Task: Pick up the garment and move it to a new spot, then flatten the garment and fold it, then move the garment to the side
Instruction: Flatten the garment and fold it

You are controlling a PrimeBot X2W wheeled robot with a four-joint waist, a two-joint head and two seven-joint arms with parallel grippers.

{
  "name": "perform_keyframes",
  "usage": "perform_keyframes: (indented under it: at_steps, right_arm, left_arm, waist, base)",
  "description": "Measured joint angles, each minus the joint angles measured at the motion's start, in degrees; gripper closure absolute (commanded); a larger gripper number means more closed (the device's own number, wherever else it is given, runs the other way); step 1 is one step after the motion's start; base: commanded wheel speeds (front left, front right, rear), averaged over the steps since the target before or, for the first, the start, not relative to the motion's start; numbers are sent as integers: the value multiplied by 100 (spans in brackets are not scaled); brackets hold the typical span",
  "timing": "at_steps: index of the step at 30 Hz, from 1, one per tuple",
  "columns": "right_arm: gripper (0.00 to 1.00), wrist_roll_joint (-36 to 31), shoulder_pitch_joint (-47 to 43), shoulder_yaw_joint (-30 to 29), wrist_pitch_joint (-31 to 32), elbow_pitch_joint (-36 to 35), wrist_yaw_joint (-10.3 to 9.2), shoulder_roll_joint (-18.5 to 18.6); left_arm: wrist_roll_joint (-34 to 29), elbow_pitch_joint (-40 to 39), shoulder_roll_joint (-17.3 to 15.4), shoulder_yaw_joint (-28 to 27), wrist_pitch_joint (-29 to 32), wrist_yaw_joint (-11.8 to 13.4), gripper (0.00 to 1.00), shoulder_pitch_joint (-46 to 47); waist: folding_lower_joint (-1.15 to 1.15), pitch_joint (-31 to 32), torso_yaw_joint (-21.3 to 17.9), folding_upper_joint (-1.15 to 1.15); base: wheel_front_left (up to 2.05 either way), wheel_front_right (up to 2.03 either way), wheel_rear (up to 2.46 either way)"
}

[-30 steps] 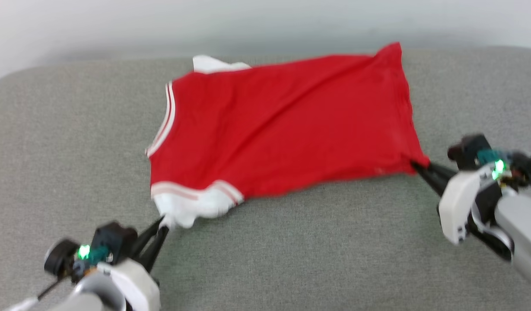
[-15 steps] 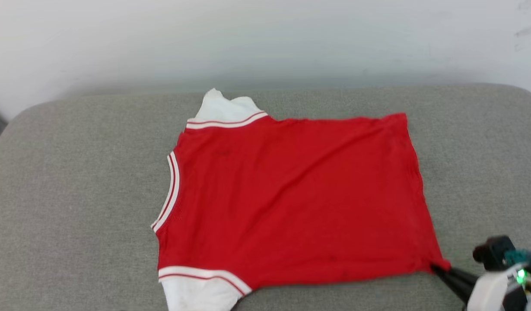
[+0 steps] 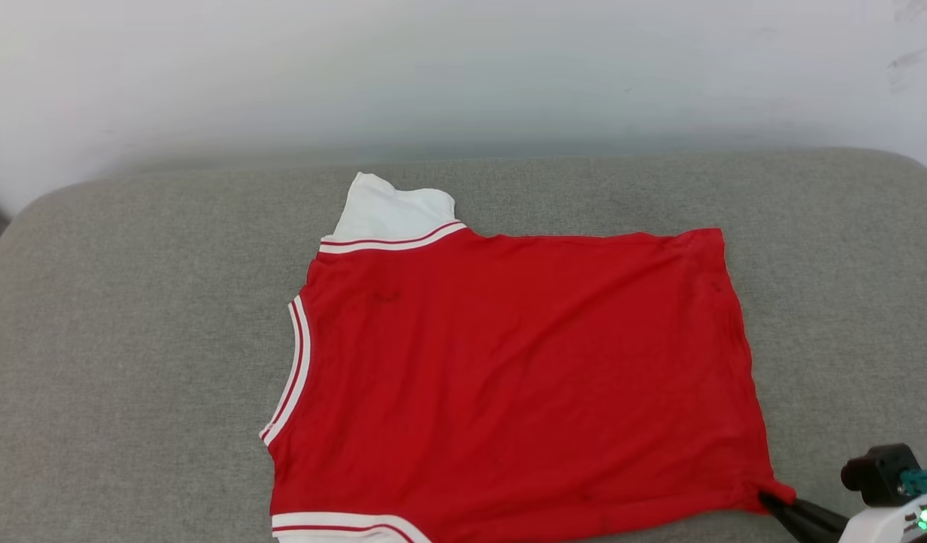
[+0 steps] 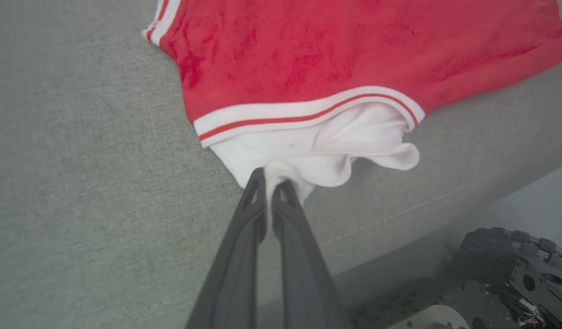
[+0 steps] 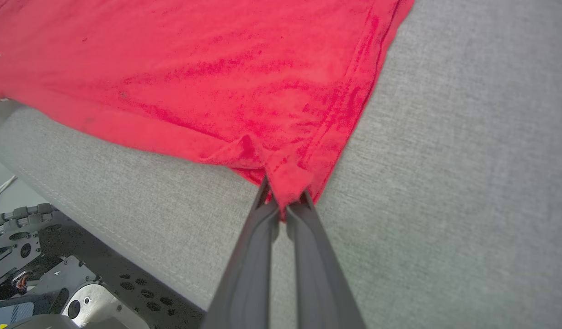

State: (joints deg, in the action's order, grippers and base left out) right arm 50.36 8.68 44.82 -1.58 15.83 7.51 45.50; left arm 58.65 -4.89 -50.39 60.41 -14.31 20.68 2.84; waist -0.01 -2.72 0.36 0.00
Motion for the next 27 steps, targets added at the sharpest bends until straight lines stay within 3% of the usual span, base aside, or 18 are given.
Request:
perform_keyframes:
  at_steps: [8, 9, 13, 21, 27]
  right_arm:
    - [100, -410, -46, -994, 506, -580, 0, -263]
    - [100, -555, -16, -1300, 724, -776, 0, -305]
    - [100, -667, 231, -1608, 1009, -977, 0, -427]
    - [100, -828, 947, -1769, 1433, -835, 0, -732]
    - [100, -958, 1345, -1641, 1528, -237, 0, -976]
  left_arm:
    - [-475, 186, 31, -197, 94, -352, 100, 1057]
    - [-624, 320, 46, -242, 202, -561, 100, 1478]
    - [-757, 557, 78, -363, 322, -800, 100, 2069]
    - [-731, 1199, 287, -605, 439, -1188, 100, 2897]
    - [-623, 2146, 690, -588, 456, -1633, 100, 3260]
  waist:
    - [0, -190, 69, 0]
    - [1, -285, 57, 0]
    - [1, -472, 8, 0]
    - [2, -983, -121, 0]
    - [2, -1363, -167, 0]
  base:
    - [0, 0, 0]
    - [0, 0, 0]
    - [0, 0, 0]
    - [0, 0, 0]
    - [0, 0, 0]
